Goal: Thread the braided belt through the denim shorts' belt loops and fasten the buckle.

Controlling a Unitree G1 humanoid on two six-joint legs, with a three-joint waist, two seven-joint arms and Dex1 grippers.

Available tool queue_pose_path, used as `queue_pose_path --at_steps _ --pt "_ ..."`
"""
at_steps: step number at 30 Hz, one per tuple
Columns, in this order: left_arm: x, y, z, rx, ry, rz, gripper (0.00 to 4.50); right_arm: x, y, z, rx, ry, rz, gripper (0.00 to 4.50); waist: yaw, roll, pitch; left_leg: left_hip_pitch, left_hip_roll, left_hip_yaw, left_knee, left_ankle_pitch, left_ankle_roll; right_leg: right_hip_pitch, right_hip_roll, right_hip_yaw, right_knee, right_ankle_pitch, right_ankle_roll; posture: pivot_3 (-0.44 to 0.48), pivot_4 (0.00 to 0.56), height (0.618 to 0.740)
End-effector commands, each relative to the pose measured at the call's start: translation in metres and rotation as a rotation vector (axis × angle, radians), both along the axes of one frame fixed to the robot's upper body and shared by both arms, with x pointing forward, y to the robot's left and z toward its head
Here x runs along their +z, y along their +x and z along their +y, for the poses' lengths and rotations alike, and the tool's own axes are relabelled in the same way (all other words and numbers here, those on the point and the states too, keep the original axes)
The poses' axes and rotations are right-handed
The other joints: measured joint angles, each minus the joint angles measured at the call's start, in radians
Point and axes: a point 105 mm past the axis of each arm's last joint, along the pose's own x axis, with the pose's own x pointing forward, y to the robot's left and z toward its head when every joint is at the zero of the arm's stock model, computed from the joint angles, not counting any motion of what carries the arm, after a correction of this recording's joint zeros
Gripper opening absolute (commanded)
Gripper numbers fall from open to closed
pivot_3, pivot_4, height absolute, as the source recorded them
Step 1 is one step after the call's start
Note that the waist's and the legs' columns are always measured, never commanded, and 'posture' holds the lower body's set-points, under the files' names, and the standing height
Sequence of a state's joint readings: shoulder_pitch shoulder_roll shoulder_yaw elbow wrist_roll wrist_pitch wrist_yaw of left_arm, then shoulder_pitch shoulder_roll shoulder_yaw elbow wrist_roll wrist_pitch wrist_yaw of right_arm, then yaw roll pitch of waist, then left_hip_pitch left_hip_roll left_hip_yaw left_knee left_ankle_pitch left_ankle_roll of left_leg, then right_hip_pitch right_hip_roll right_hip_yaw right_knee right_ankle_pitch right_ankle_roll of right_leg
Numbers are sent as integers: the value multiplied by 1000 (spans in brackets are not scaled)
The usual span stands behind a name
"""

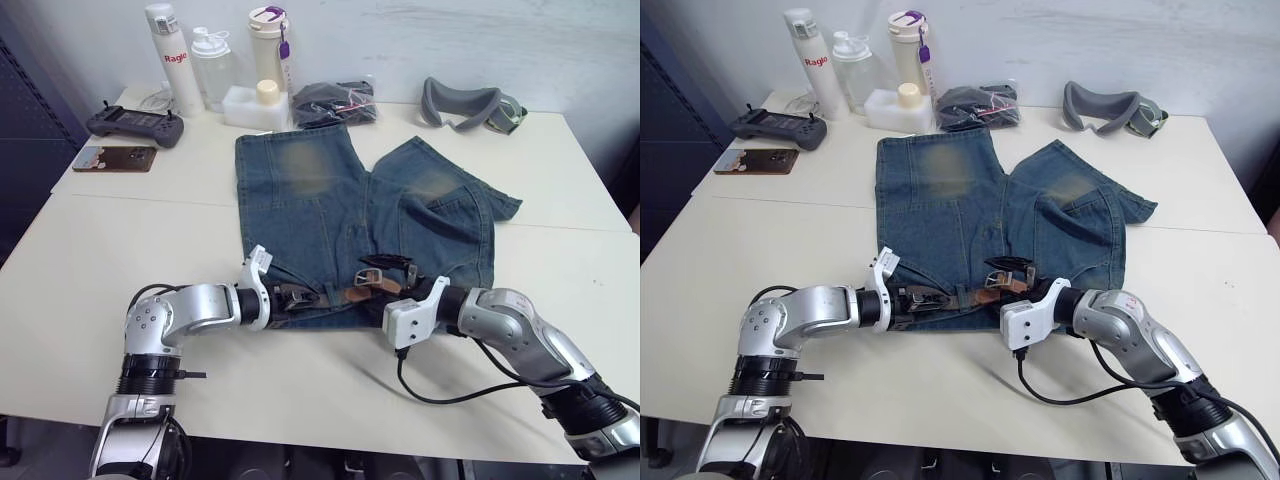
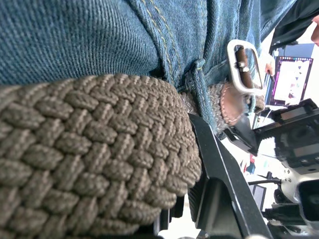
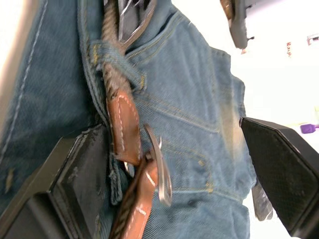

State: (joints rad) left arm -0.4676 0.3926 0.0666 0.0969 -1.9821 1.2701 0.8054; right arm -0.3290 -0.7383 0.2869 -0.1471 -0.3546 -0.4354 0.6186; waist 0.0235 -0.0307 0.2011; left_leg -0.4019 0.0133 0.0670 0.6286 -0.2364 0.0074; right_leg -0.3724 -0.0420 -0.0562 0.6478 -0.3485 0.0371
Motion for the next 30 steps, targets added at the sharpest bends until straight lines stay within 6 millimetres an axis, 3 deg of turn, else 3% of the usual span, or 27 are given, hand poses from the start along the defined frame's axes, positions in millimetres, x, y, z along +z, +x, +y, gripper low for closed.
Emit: queue_pose_path --at_steps 1,8,19,26,30 --pt "-16 -8 0 -47 52 51 0 17 -3 -3 22 20 -41 4443 0 0 0 0 0 0 0 0 0 0 0 0 0 0 0 0 150 738" --pt "-16 -7 3 -54 56 54 0 25 0 -6 17 28 -22 4443 -1 0 0 0 0 0 0 0 0 0 0 0 0 0 0 0 150 738" --pt "-16 -6 -1 -32 36 54 0 28 16 17 43 2 -58 4443 -2 0 0 0 0 0 1 0 0 0 0 0 1 0 0 0 150 738" --pt "-17 -7 1 -3 31 55 0 25 10 19 102 -12 -46 4443 -2 0 0 0 0 0 0 0 1 0 -1 0 0 0 0 0 150 738" --pt "-17 -7 2 15 26 52 0 17 7 17 117 -38 -34 3225 -2 0 0 0 0 0 1 0 1 0 -1 0 0 0 0 0 150 738"
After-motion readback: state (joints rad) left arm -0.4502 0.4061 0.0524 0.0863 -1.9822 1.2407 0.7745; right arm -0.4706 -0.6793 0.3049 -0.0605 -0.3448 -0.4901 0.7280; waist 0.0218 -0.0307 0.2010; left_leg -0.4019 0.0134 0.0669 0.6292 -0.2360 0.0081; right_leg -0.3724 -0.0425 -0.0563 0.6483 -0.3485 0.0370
